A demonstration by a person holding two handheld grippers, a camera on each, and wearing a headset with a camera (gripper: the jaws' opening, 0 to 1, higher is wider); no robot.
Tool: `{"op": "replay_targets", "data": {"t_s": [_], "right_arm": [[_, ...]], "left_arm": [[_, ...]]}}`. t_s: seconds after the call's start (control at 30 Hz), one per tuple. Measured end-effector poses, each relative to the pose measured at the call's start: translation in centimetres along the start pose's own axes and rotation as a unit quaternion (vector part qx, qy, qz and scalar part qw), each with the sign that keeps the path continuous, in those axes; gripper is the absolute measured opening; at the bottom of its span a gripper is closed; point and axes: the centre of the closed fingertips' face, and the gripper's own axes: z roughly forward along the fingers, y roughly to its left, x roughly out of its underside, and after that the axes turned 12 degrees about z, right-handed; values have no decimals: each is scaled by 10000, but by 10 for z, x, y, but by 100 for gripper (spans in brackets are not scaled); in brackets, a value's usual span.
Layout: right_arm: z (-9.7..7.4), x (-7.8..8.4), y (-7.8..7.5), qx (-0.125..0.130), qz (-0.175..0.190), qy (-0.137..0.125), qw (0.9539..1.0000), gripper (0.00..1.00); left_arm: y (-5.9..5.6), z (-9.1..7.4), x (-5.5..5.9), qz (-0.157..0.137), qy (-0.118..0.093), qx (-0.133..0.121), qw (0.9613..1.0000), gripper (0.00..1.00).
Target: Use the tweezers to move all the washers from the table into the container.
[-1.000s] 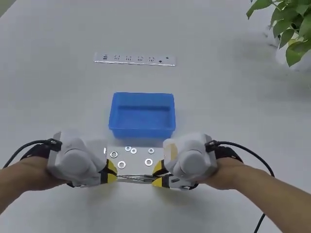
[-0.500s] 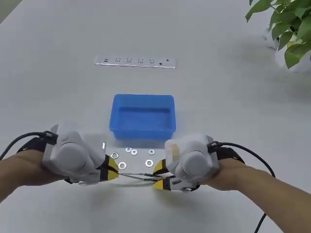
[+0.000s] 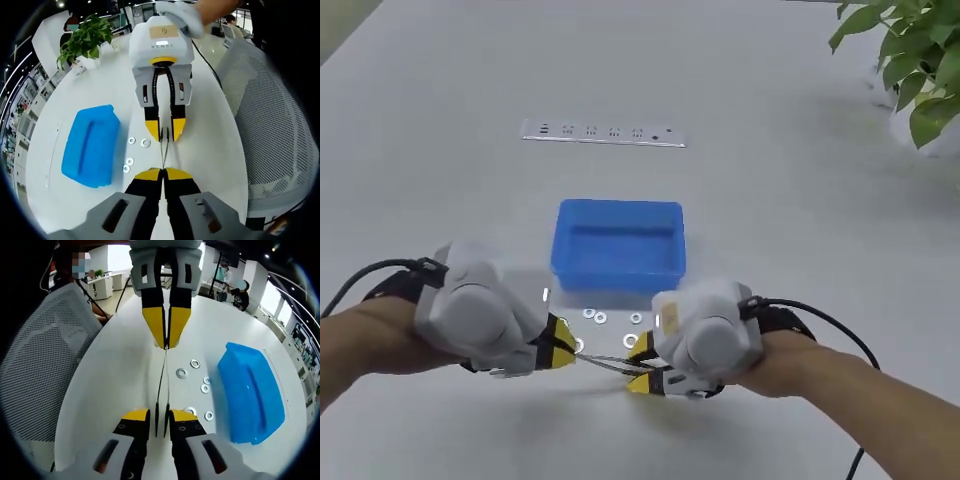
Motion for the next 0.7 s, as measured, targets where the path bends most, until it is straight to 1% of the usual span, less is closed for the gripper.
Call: {"op": "replay_targets", "data": {"t_s": [0.23,0.4,0.5,0.63,0.7], "right_arm": [[-2,-1,-2,53,-28,-7,10000,13],[-3,-2,-2,75,-20,-22,10000,12],[-5,-5,-2,93,-10,-48,9999,11],[-9,-10,-2,120,22,-120,9999,11],[-9,-12,-2,132,8,-143,9998,11]], "left_arm": [[1,-5,-11,46,-104,-19,9999,6],[3,-9,-18,42,-187,-34,9998,6],[5,-13,-23,2,-277,-38,9996,6],[6,-18,-27,-15,-339,-56,9994,6],[7,-21,-32,-22,-408,-67,9991,6]]}}
